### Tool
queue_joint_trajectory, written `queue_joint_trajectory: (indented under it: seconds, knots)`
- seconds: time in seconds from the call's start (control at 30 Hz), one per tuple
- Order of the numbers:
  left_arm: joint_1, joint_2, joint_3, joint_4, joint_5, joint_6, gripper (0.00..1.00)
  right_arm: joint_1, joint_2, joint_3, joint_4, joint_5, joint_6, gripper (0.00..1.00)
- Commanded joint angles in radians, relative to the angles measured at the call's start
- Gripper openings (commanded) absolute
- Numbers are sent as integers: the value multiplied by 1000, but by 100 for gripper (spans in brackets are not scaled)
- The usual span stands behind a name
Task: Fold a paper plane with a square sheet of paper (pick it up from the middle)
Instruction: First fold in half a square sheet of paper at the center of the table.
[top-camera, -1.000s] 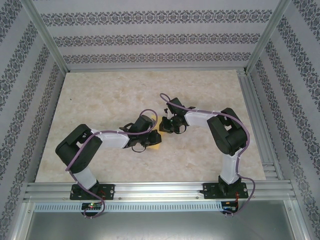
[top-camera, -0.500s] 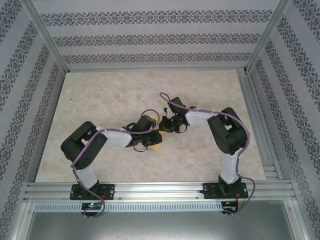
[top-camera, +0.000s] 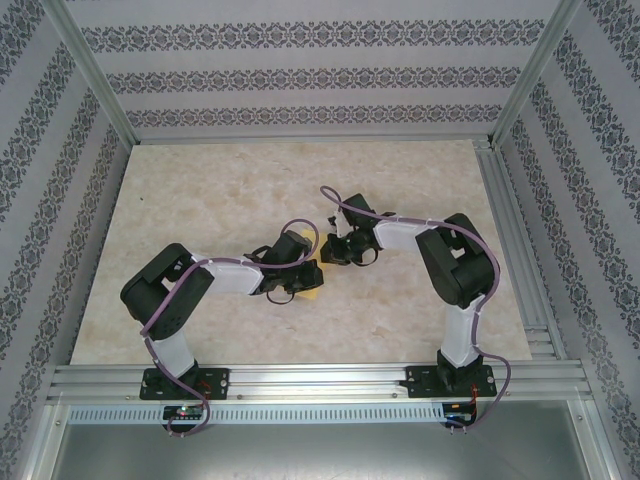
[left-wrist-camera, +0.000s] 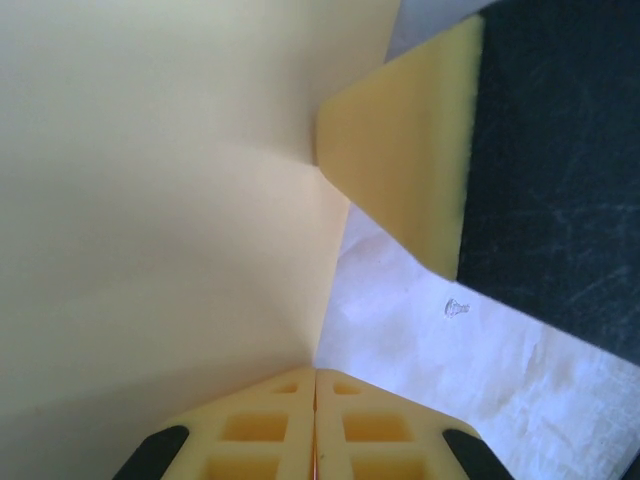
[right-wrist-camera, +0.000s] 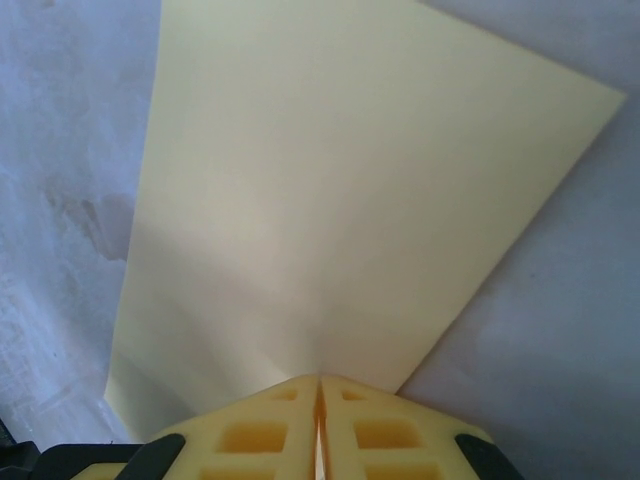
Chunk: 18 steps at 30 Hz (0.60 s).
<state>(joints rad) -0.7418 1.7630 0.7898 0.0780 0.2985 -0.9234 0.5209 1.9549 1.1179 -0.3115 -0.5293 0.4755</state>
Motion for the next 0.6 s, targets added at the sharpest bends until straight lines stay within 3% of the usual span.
queue_joint_trajectory:
  seconds: [0.0,0.57]
  knots:
    - [-13,12,-23,-104,-8,21,9,-18,38,42,-49,70,-24,11]
    - [-14,11,-67,-112,19,14,8,-108,122,176,-102,136,14,11]
